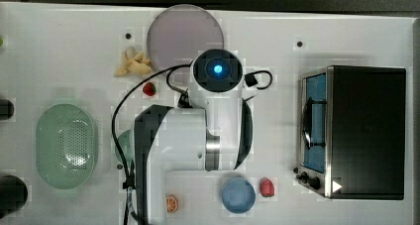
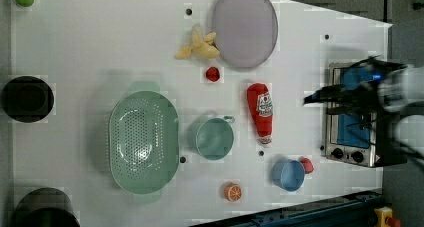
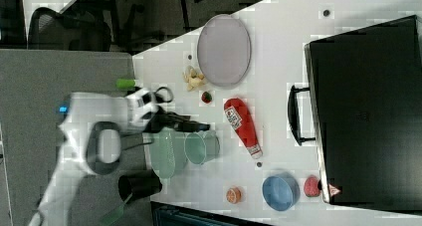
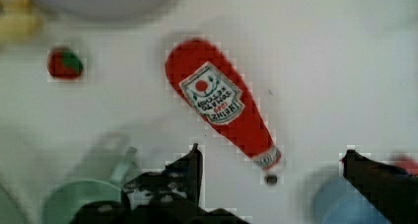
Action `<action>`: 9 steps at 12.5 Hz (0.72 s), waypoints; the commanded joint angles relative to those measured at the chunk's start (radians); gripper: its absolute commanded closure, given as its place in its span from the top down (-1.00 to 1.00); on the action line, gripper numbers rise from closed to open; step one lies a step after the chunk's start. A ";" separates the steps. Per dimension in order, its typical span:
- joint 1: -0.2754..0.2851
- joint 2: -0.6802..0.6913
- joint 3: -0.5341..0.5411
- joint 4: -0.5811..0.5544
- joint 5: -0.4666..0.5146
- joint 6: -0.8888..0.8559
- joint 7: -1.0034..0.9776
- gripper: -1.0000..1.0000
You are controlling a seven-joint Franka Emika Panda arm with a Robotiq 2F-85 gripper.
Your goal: Pick Ketchup from the table and place it in strainer.
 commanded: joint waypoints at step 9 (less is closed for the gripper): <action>0.014 0.184 0.018 -0.199 0.011 0.481 -0.482 1.00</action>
